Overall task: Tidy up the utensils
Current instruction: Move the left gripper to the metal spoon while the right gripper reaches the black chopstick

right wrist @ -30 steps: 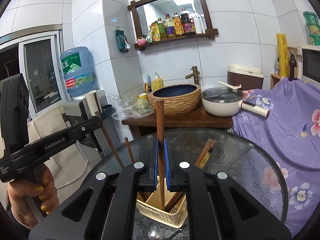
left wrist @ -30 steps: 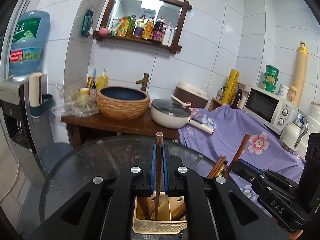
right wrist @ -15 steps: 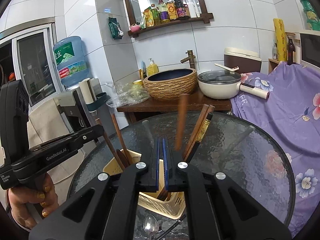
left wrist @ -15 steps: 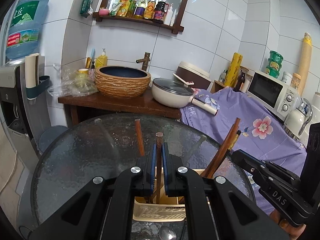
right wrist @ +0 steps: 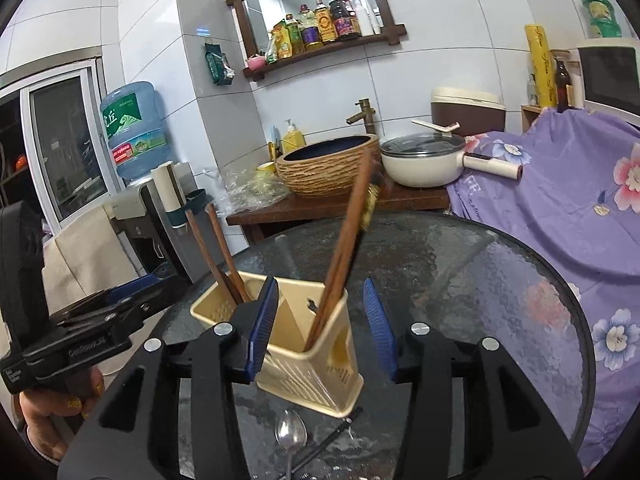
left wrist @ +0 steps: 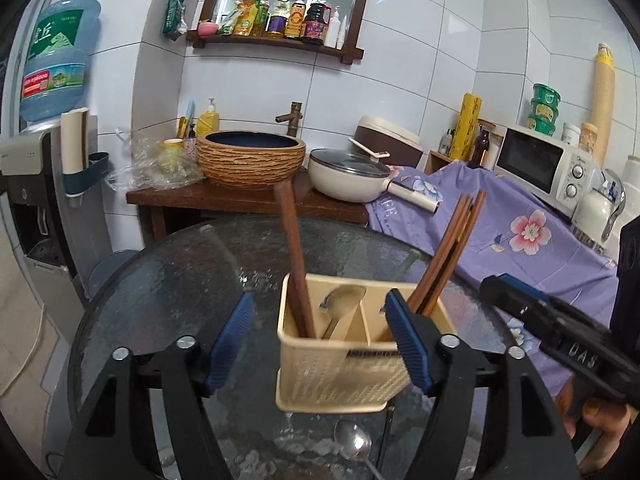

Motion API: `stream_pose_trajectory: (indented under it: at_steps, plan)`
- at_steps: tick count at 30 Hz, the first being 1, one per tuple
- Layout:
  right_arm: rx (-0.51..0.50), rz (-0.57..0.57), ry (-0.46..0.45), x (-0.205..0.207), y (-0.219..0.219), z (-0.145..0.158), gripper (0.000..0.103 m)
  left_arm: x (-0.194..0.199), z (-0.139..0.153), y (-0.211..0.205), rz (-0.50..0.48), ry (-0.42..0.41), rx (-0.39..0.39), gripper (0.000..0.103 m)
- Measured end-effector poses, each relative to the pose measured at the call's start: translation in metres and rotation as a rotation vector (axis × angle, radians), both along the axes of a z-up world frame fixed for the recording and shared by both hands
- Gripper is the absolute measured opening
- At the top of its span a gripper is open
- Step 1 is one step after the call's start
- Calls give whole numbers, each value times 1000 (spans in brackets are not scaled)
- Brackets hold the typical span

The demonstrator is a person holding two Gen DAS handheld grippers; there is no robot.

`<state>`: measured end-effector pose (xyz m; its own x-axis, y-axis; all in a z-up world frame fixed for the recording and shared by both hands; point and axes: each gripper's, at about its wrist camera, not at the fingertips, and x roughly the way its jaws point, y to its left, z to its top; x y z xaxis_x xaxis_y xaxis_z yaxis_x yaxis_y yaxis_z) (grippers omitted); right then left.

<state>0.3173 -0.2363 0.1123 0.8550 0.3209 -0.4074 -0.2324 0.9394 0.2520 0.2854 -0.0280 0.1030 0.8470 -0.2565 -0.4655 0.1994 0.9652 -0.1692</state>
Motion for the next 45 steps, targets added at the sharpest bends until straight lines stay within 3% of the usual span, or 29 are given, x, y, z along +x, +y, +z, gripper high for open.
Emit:
stream_pose_trajectory:
  at_steps: [4,9,15,30,37,43,45]
  plan:
    - [-16,-31,63,-10,-7,-29,49,-16,-29,-3,9,47,40,77]
    - [7,-69,189,-16,-18,-72,49,-18,-75,-15,3,172,103,77]
    - [-19,-97,266,-31,-24,-112,49,-11,-113,-37,0,276,142,77]
    - [-15,-121,312,-54,-46,-139,49,13,-146,-83,4,364,224,75]
    - [-5,-121,326,-55,-48,-142,49,18,-155,-92,4,384,254,62]
    - [-11,-116,334,-54,-43,-143,49,17,-153,-94,-11,376,258,41]
    - [-10,-114,340,-53,-41,-144,49,14,-153,-91,-22,375,262,41]
